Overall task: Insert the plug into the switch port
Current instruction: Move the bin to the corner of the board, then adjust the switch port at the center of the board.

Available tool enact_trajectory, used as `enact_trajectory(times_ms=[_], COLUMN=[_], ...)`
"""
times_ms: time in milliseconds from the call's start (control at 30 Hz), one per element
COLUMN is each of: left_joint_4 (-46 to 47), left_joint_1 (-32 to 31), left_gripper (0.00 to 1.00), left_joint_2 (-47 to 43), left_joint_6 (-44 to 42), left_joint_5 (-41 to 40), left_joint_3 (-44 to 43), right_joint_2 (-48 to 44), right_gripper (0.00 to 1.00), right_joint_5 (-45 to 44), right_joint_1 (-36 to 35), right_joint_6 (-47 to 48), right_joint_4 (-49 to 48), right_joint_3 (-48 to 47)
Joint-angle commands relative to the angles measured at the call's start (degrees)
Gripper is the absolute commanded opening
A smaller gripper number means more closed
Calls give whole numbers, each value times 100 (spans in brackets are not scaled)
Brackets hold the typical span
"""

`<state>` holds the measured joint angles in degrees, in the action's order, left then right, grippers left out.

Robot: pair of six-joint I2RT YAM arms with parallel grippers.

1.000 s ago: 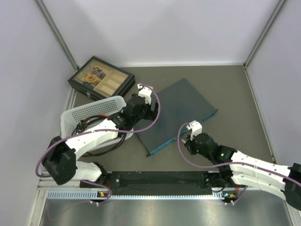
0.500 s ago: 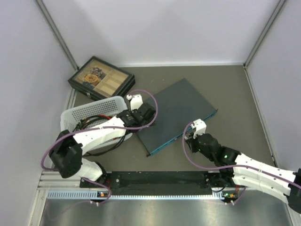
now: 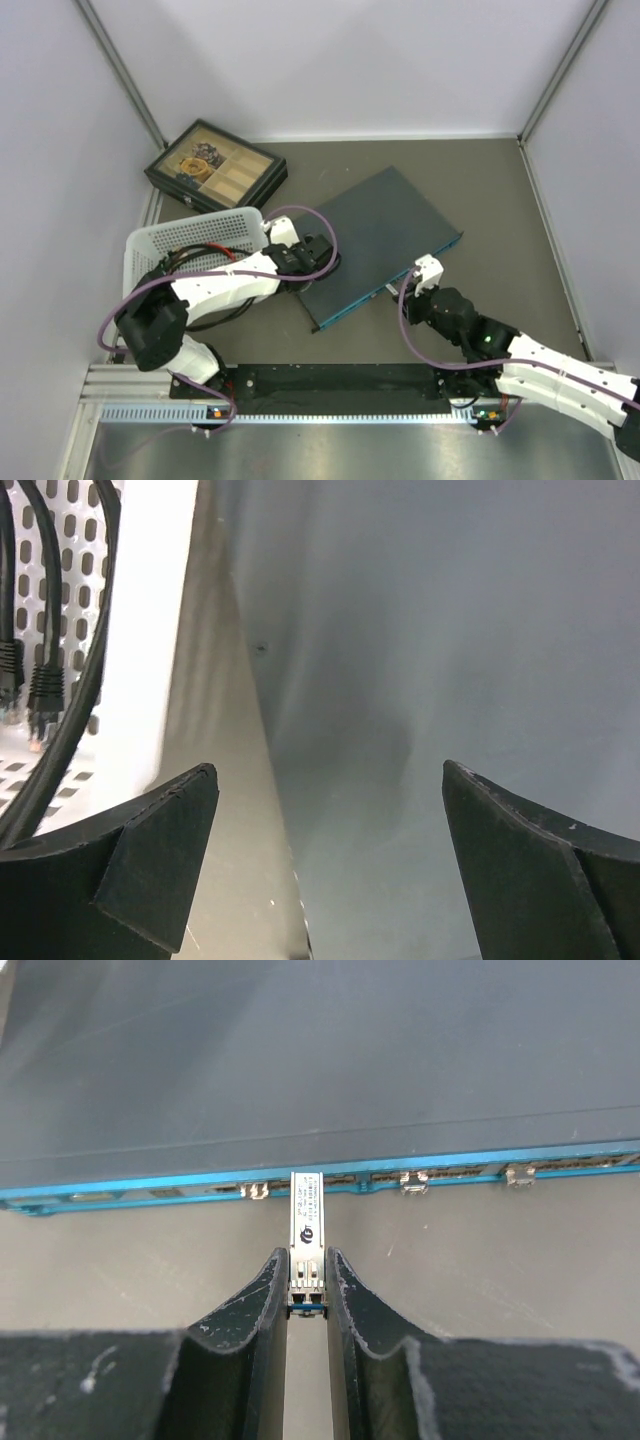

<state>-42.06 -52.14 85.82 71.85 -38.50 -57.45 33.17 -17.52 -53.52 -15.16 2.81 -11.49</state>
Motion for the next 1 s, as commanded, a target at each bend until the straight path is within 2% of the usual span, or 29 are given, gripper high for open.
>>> enact_trajectory(times_ms=[0,100,200,333,567,700,967], left_joint_4=[346,1267,1892,2403,2537,2861,3108], left_joint_1=[230,494,600,749,1547,1760,2287], left_gripper=[98,98,98,97,95,95,94], left_joint_2=[110,172,277,514,1120,1367,2228], left_joint_6=[154,-101,-470,-997,-1639,-1946,-2931], left_joint_5=[-291,69,71,123,562,712,923], left_joint_3=[313,620,727,578,94,-55,-1452], right_joint_2=[-231,-355,-434,-487,-496,-496,-39], right_gripper=[0,0,0,0,0,0,0], right_joint_5=[161,205,240,240,240,223,162], right_joint_1=[-71,-71,-71,-71,-80,-71,-71], right_joint_6=[109,118,136,136,57,39,136], right_joint_4=[-246,-228,-149,-96,18,36,-237], right_joint_3=[94,120,85,68,24,6,-3])
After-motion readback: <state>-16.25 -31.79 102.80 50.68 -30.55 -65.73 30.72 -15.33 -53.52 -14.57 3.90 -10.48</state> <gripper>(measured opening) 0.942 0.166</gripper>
